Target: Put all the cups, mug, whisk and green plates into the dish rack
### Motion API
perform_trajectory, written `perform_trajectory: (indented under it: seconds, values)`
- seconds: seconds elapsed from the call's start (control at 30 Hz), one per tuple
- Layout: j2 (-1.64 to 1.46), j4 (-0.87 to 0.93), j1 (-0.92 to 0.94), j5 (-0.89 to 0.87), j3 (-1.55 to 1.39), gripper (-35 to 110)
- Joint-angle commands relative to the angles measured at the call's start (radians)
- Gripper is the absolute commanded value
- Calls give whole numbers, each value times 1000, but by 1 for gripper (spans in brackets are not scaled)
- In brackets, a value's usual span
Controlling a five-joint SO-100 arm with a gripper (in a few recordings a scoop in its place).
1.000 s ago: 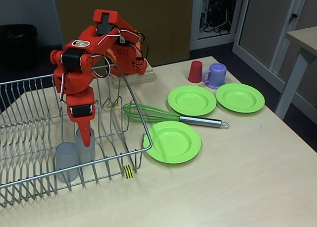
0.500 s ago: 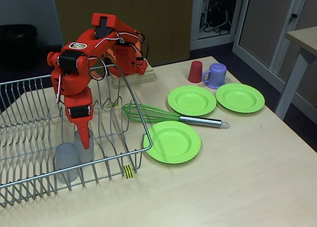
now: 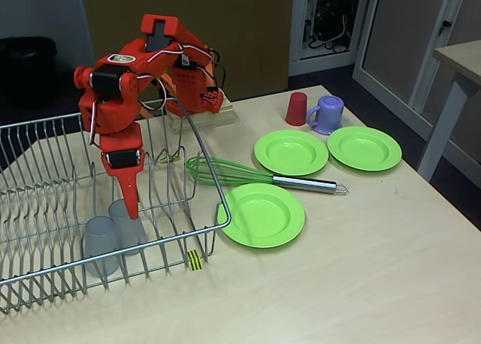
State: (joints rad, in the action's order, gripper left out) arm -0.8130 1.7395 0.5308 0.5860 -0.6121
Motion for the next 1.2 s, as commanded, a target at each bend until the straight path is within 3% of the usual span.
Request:
perform_trajectory:
  seconds: [0.0, 0.27, 0.57, 0.67, 0.87, 1.17]
  values:
    - [-141, 34, -32, 17, -28, 32]
    - [-439, 40, -206, -63, -221, 30]
    - [-822, -78, -604, -460, -742, 29]
    - [-927, -163, -779, -741, -896, 20]
    - [-1019, -302, -1144, -1333, -1083, 26]
    - [-695, -267, -1589, -1979, -785, 36]
